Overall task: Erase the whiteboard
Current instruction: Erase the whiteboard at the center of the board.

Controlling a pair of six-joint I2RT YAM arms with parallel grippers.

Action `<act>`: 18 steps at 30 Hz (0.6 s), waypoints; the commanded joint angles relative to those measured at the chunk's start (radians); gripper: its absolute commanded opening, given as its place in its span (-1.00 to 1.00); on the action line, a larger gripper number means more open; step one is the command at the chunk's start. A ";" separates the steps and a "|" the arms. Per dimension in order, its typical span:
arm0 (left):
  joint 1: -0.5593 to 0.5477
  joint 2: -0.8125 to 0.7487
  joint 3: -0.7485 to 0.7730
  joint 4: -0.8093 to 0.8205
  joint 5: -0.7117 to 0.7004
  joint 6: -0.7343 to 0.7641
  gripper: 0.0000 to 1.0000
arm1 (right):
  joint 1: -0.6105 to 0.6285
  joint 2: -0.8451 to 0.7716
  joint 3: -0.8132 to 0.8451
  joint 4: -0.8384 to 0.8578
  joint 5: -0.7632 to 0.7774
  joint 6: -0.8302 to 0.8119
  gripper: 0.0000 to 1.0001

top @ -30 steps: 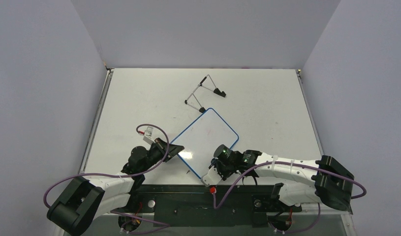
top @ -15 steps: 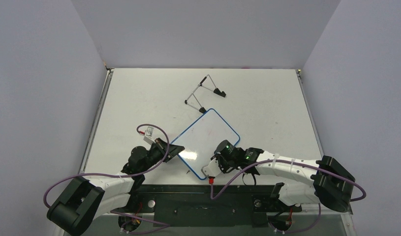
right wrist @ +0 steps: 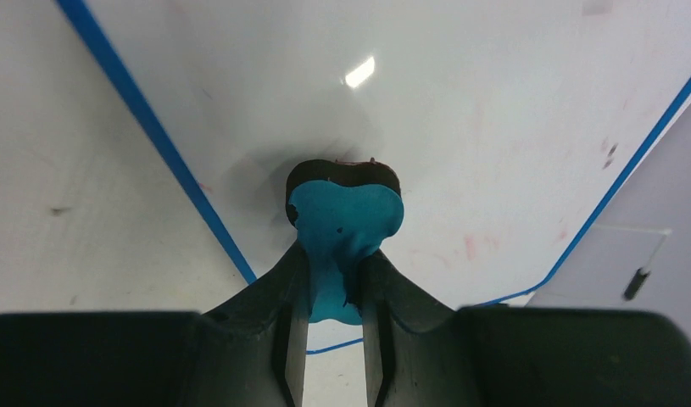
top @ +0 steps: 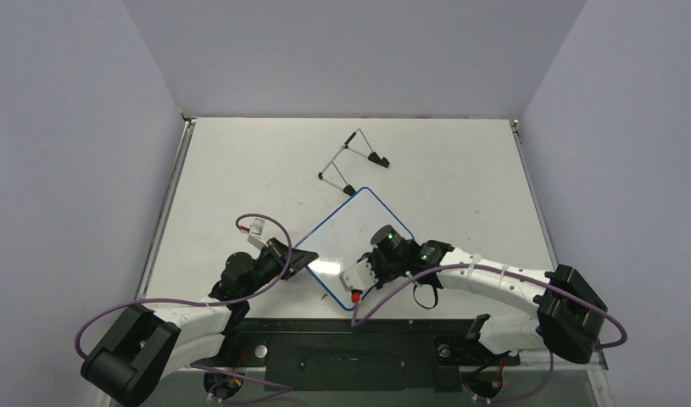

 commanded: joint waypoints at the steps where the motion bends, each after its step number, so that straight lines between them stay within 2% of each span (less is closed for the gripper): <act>1: 0.003 -0.007 0.055 0.166 0.054 -0.002 -1.00 | -0.221 0.024 0.056 0.014 -0.062 0.026 -1.00; 6: 0.003 0.016 0.054 0.225 0.096 0.002 -1.00 | -0.410 0.127 0.193 -0.024 -0.155 0.140 -1.00; 9: 0.003 0.017 0.047 0.239 0.100 0.006 -1.00 | -0.424 0.197 0.295 -0.056 -0.179 0.253 -1.00; 13: 0.003 0.009 0.048 0.230 0.107 0.027 -1.00 | -0.364 0.239 0.388 -0.100 -0.168 0.438 -1.00; 16: 0.003 0.010 0.062 0.217 0.115 0.039 -1.00 | -0.261 0.266 0.467 -0.184 -0.143 0.571 -1.00; 18: 0.002 0.015 0.070 0.219 0.118 0.044 -1.00 | -0.193 0.258 0.497 -0.213 -0.154 0.597 -1.00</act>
